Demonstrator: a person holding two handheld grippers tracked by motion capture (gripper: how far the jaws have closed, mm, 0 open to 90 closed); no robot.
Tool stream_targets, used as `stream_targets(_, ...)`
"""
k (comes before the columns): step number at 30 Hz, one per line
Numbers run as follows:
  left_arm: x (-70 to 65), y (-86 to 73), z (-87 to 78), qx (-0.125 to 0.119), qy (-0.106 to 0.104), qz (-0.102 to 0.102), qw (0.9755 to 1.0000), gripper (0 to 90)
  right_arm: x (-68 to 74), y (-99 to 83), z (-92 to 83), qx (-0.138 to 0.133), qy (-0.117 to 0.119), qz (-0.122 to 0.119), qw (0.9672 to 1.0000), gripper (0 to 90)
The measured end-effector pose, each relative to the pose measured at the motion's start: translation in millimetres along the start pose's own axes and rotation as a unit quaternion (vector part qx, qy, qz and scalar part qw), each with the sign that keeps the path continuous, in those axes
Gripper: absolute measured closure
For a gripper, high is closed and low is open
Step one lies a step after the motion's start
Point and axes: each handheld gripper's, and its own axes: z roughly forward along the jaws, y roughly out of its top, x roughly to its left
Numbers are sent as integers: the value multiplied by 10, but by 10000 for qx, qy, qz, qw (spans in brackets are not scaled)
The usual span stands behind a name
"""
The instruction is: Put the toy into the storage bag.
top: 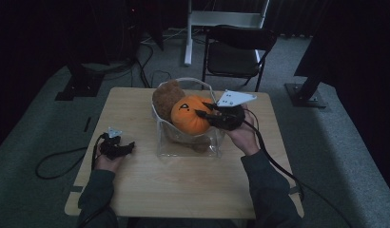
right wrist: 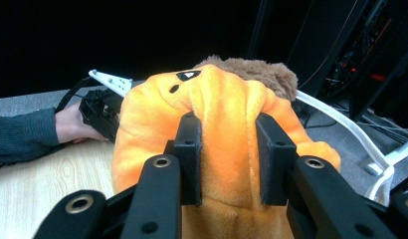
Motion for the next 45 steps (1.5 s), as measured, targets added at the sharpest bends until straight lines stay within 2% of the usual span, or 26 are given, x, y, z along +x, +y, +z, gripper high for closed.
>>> stream_targets(26,0,0,0,1,0,2,10000,306,-26,-139,-25,94,32,109,9999,671)
stream_targets(45,0,0,0,1,0,1,10000,306,-60,-232,-10,226,-61,163,9996,671)
